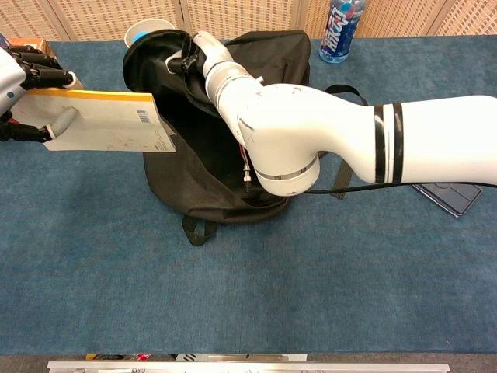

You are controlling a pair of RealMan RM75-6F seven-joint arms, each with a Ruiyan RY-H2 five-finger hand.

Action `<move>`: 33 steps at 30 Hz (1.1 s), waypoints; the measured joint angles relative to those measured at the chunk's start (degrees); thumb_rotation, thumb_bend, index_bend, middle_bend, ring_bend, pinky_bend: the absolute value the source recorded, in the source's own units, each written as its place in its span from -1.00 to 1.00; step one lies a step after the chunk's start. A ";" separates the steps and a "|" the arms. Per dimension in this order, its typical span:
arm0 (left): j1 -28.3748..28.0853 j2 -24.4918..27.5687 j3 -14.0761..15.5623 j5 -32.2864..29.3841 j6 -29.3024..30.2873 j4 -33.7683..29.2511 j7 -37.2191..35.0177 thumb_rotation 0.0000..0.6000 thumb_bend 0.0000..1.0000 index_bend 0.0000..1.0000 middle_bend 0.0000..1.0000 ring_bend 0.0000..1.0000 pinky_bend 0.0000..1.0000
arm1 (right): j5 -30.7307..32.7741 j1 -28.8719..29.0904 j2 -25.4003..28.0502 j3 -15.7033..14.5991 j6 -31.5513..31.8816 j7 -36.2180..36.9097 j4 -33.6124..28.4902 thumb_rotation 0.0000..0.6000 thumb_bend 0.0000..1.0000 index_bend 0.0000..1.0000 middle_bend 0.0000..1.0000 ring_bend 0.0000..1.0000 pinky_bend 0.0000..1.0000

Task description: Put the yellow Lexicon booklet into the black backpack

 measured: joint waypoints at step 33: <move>-5.74 -3.52 -2.43 -2.63 -6.50 -4.71 4.43 1.00 -0.26 0.45 0.24 -0.06 -0.16 | 3.58 -1.59 4.29 5.17 -3.15 10.94 -2.28 1.00 0.98 0.14 0.19 0.21 0.71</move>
